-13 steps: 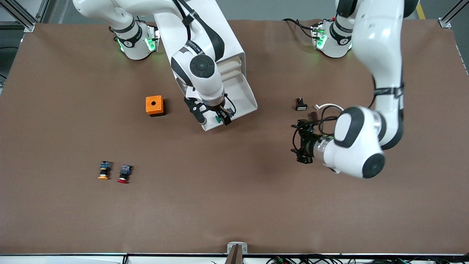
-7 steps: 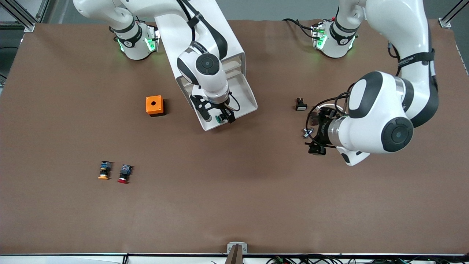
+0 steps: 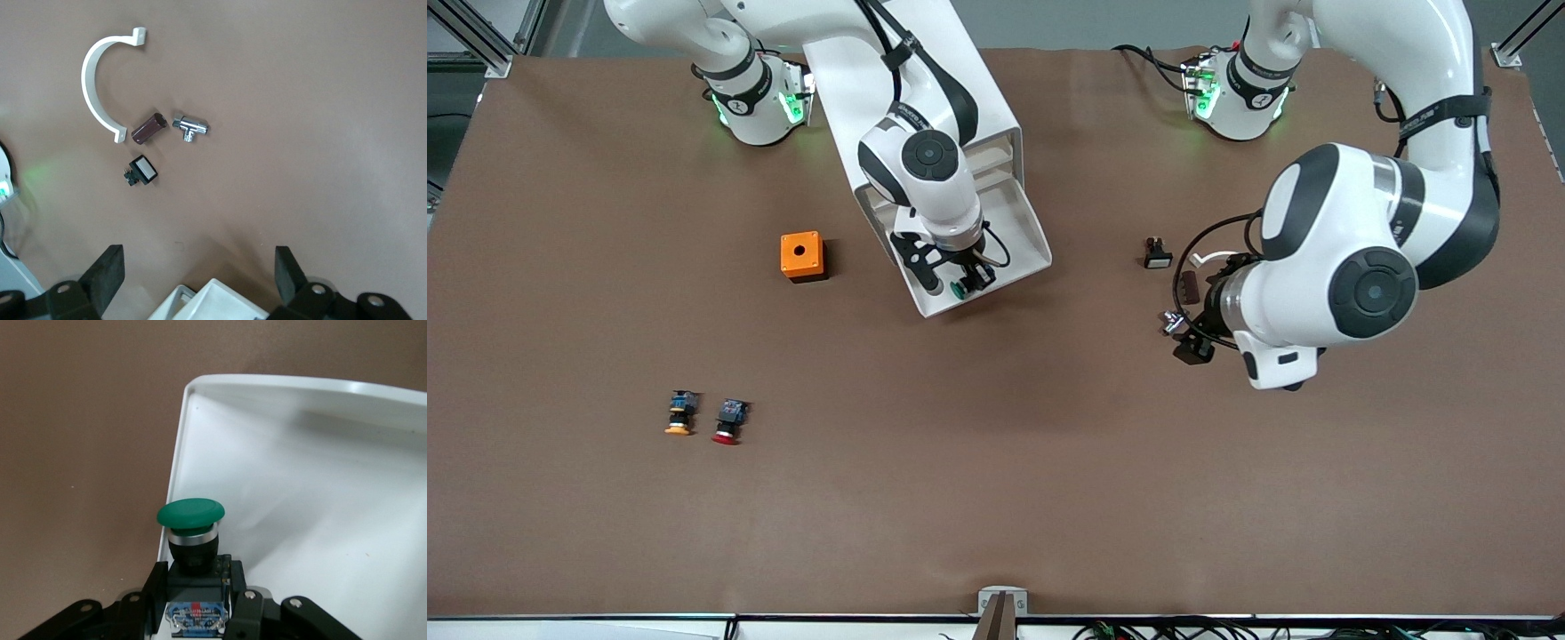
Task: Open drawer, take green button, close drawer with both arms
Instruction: 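Carry the green button with the right gripper toward the red button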
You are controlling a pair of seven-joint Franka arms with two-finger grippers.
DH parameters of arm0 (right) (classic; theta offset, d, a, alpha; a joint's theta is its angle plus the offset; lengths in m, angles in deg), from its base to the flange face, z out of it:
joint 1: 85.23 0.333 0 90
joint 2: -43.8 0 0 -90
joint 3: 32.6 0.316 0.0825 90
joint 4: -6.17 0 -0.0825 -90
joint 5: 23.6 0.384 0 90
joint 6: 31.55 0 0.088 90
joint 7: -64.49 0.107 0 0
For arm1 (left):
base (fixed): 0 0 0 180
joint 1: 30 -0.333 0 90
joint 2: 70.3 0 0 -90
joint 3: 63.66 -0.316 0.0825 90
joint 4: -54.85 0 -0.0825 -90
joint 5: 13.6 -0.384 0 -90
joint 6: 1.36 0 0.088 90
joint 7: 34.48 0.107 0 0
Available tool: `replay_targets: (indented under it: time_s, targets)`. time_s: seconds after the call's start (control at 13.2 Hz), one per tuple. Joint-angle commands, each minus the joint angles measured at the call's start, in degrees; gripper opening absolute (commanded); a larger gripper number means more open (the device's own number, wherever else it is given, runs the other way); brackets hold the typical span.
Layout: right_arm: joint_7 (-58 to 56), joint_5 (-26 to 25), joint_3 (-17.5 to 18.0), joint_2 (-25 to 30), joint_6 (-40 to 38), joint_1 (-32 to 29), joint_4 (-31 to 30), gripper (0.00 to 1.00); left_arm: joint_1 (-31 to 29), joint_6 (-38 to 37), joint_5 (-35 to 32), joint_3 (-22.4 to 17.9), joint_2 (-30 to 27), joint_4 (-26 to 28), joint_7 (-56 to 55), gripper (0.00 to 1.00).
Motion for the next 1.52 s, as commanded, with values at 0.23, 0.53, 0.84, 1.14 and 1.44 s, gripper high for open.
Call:
replay_targets:
  time_s: [0.23, 0.53, 0.84, 1.14, 1.44]
  targets:
    - [-15.7, 0.1, -0.3, 4.3, -8.0, -5.5, 3.9, 0.00, -0.2, 0.6, -2.0, -0.1, -1.5, 1.1, 16.6, 0.99]
    - [-35.4, 0.1, -0.3, 5.2, -10.8, -14.8, 5.8, 0.00, -0.6, 4.1, -2.0, -0.3, -1.3, 1.4, 22.8, 1.00]
    - [-57.3, 0.4, -0.2, 4.2, -10.4, -25.4, 6.2, 0.01, 0.1, 8.1, -2.0, -0.2, 1.2, 1.5, 34.9, 1.00]
    - [-76.5, 0.5, -0.2, -0.1, -6.2, -32.8, 6.3, 0.01, 0.5, 9.5, -4.4, -0.1, 1.8, 1.8, 35.8, 1.00]
    - [-81.5, 0.1, -0.5, -7.7, 3.7, -34.7, 6.4, 0.01, 0.9, 14.0, -5.9, 2.9, 4.3, 2.6, 38.6, 1.00]
